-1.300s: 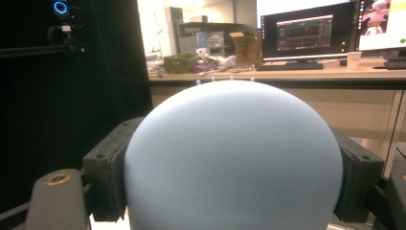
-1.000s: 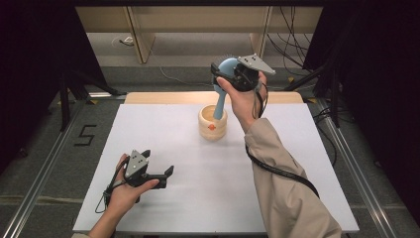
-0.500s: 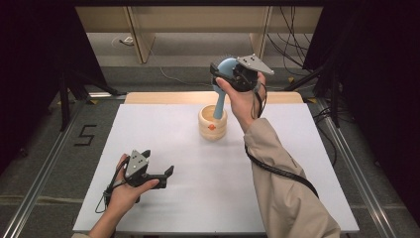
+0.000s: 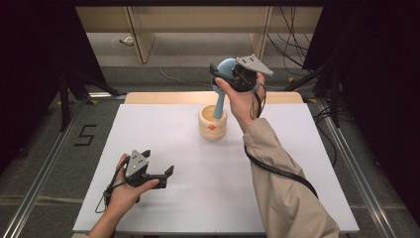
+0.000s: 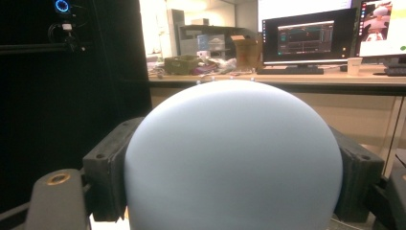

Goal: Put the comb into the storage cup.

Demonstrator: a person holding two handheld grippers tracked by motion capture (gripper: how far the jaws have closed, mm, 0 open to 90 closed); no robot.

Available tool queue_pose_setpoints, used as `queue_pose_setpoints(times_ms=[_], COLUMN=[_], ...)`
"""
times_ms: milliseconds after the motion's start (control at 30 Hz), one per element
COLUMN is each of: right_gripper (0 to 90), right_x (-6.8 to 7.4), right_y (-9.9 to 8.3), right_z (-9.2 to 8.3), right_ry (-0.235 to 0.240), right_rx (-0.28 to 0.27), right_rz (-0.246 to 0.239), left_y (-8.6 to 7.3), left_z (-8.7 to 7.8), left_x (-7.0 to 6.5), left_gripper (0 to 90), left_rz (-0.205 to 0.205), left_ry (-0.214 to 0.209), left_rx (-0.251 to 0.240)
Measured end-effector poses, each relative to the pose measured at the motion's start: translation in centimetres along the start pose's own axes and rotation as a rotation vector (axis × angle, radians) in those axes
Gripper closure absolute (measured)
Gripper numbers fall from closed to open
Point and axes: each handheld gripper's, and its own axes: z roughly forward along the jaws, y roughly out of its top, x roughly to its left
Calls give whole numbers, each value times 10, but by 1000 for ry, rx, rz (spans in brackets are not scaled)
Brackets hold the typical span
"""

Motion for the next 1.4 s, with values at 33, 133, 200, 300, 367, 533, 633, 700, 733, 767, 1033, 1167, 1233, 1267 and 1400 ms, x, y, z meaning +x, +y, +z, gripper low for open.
queue_pose_setpoints(times_ms=[33,133,200,300,367,533,633,700,733,767,1033,1167,1233,1267,1400], right_gripper=[204,203,203,203,203,203,203,203,203,203,203,203,203,203,203], right_x=[0,0,0,1,1,1,1,1,1,1,2,3,4,4,4], right_y=[0,-1,-1,-2,-3,-5,-5,-5,-5,-6,-8,-8,-9,-10,-12], right_z=[0,1,2,3,3,4,5,5,5,5,7,8,8,8,9], right_ry=[0,1,1,1,1,2,1,0,1,2,7,9,10,11,11], right_rx=[0,1,1,2,5,6,4,4,6,6,3,3,5,4,6], right_rz=[-1,2,2,2,-1,-5,-5,-4,-3,-3,-4,-7,-7,-10,-10], left_y=[0,0,0,0,0,0,0,0,0,0,0,0,0,0,0], left_z=[0,0,0,0,0,0,0,0,0,0,0,0,0,0,0], left_x=[0,0,0,0,0,0,0,0,0,0,1,0,0,1,1], left_gripper=[2,3,2,2,2,3,2,3,3,2,2,3,3,3,2], left_rz=[0,0,0,0,0,0,-1,-2,-2,-2,-3,-3,-3,-3,-4], left_ry=[-1,-1,-1,-1,0,0,0,0,0,0,0,-1,-1,0,0], left_rx=[1,1,1,1,0,1,1,1,1,1,2,1,1,1,1])
